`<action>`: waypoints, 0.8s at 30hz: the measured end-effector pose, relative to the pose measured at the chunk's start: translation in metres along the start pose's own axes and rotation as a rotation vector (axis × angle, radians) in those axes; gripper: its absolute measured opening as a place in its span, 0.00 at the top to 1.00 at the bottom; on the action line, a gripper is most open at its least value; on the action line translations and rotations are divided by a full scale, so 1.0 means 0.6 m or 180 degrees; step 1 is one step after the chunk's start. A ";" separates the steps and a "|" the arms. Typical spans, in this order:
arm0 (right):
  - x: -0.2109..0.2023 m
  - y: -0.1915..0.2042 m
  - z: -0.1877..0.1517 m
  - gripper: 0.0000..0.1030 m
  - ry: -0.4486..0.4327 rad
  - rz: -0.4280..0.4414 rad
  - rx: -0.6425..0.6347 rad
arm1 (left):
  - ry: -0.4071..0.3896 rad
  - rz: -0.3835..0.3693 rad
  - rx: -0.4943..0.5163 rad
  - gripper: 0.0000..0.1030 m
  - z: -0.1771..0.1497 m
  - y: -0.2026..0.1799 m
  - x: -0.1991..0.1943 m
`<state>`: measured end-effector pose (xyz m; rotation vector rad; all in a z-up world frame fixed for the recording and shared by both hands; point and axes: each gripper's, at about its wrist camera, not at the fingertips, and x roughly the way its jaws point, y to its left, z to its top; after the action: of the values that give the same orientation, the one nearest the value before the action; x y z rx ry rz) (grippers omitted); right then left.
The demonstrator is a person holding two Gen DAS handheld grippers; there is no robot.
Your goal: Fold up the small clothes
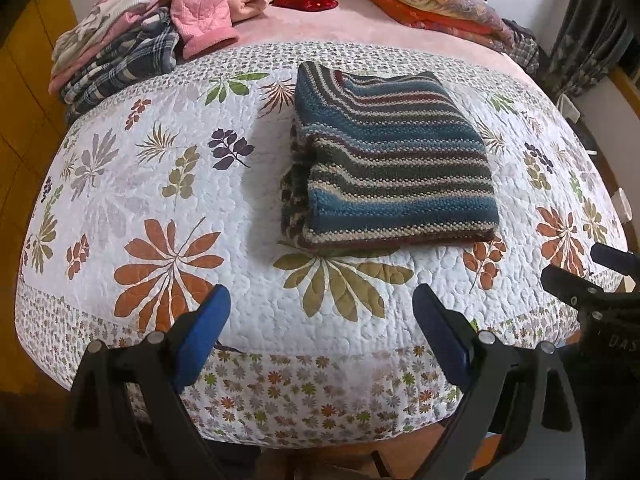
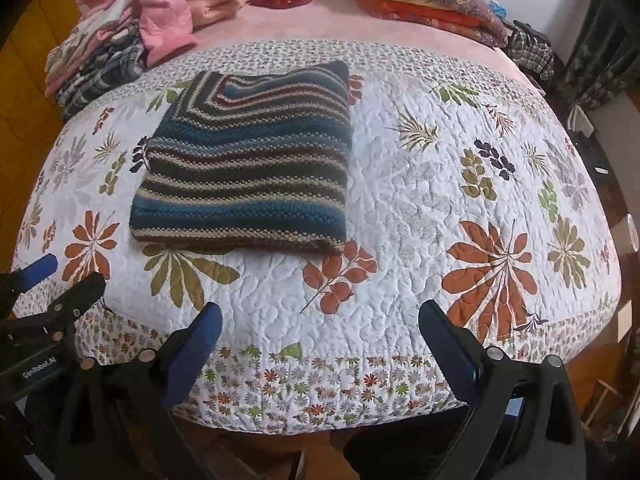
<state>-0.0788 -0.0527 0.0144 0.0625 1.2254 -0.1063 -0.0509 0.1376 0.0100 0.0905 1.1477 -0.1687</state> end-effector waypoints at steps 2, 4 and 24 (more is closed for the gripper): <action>0.001 -0.002 0.001 0.04 0.0008 0.0014 -0.0014 | -0.0005 0.0004 0.0013 0.11 0.000 -0.002 0.001; 0.002 -0.001 0.000 0.04 0.0018 0.0025 0.0005 | 0.0003 0.0000 0.0026 0.11 0.000 -0.004 0.001; -0.006 0.001 0.000 0.04 -0.0053 -0.0043 0.0055 | -0.0014 -0.0006 0.0036 0.11 -0.002 -0.011 -0.001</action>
<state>-0.0796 -0.0517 0.0177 0.0683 1.2086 -0.1291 -0.0536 0.1315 0.0102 0.0990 1.1425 -0.1769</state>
